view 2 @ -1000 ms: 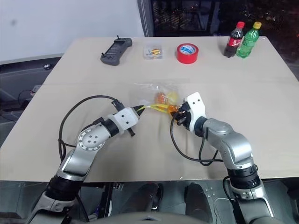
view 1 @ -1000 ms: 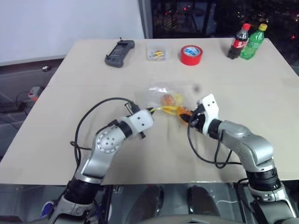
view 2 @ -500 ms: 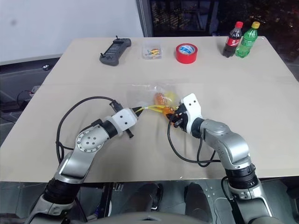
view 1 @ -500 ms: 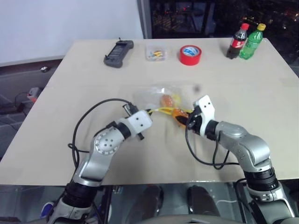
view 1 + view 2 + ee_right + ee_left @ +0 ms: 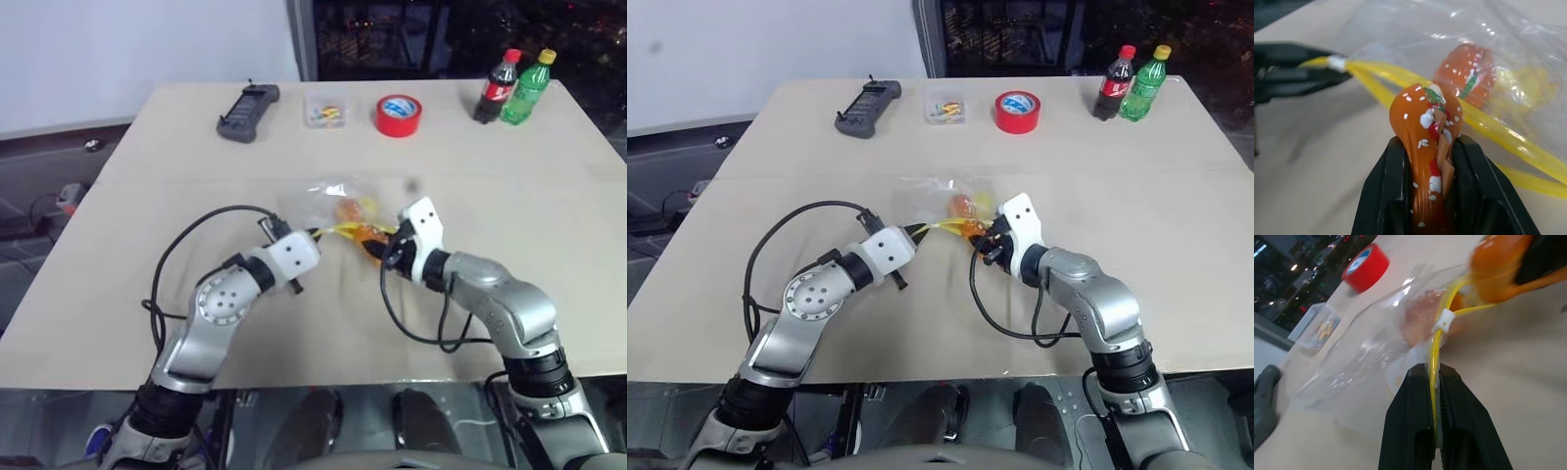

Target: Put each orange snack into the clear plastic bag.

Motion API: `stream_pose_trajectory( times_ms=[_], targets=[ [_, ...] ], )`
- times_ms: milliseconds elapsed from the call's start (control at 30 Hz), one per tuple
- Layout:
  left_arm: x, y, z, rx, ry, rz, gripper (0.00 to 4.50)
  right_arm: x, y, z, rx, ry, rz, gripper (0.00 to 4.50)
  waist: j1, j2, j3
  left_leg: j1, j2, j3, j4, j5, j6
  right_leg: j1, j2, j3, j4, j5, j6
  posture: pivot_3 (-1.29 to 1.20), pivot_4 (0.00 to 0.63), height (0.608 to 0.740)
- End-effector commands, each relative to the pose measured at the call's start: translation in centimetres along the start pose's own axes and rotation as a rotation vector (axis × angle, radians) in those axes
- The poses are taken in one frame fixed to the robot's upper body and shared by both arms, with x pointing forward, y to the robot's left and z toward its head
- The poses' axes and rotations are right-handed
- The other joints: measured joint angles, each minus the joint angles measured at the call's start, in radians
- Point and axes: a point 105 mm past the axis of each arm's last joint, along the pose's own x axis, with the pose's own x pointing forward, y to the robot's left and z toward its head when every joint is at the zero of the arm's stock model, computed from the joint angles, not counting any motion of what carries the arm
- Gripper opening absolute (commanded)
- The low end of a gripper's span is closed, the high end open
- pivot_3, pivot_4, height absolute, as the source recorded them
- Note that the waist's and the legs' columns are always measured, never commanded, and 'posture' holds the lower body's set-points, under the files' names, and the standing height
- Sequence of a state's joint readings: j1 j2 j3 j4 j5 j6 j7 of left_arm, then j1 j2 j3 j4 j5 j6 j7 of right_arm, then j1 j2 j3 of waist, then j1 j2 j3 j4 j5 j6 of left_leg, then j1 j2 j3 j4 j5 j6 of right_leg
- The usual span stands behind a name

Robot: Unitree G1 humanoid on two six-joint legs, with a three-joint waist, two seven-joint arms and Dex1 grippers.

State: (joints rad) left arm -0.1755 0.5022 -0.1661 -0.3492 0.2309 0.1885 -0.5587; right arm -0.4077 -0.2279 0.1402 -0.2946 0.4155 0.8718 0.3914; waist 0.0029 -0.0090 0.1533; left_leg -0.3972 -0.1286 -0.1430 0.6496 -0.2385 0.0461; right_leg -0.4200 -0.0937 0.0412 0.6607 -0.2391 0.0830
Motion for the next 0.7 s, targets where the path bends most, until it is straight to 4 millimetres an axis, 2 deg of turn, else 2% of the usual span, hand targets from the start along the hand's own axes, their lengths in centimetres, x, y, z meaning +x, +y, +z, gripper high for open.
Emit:
stream_pose_trajectory(
  times_ms=[33,233,367,467,567,600,700],
  targets=[
    [-0.6,-0.2,1.2,0.030,-0.047,-0.016,0.00,0.3,-0.3,2.1,0.087,-0.096,-0.032,0.93,-0.006,0.000,0.000,0.000,0.000,0.000,0.000,0.000,0.000,0.000,0.000,0.000,0.000,0.000,0.000,0.00,0.150,0.740],
    [-0.5,-0.1,1.2,0.022,-0.049,-0.003,0.00,1.4,-0.2,0.8,0.242,-0.080,-0.060,0.93,-0.015,0.000,0.000,0.000,0.000,0.000,0.000,0.000,0.000,0.000,0.000,0.000,0.000,0.000,0.000,0.00,0.150,0.740],
    [-0.5,0.0,1.2,0.007,-0.046,0.012,0.00,1.3,1.1,-0.9,0.077,0.004,0.011,0.93,-0.016,0.001,0.000,0.000,0.000,0.000,0.000,0.000,0.000,0.000,0.000,0.000,0.000,0.000,0.000,0.00,0.150,0.740],
    [-0.6,-0.1,1.2,0.001,-0.046,0.013,0.00,1.4,1.9,-0.5,0.034,-0.024,0.057,0.93,-0.020,0.001,0.000,0.000,0.000,0.000,-0.001,0.000,0.000,0.000,0.000,0.000,0.000,0.000,0.000,0.00,0.150,0.740],
    [-0.6,0.0,1.2,-0.002,-0.043,0.016,0.00,1.8,1.9,-0.5,-0.141,-0.014,0.057,0.93,-0.022,0.001,0.000,0.001,0.001,0.000,-0.001,0.000,0.000,-0.001,0.001,0.000,0.000,0.000,0.000,0.00,0.150,0.740],
    [-0.7,-0.1,1.1,-0.004,-0.042,0.012,0.00,2.0,1.9,-0.5,-0.154,-0.016,0.057,0.93,-0.021,0.001,0.000,0.001,0.001,0.000,-0.001,0.000,0.000,-0.001,0.001,0.000,0.001,0.000,0.000,0.00,0.150,0.740],
    [-0.9,-0.9,0.9,0.005,-0.036,-0.030,0.00,2.7,2.2,0.4,-0.048,-0.073,0.075,0.93,-0.020,0.001,0.000,0.001,0.001,0.000,0.000,0.000,0.000,0.000,0.001,0.000,0.000,0.000,0.000,0.00,0.150,0.740]
  ],
)
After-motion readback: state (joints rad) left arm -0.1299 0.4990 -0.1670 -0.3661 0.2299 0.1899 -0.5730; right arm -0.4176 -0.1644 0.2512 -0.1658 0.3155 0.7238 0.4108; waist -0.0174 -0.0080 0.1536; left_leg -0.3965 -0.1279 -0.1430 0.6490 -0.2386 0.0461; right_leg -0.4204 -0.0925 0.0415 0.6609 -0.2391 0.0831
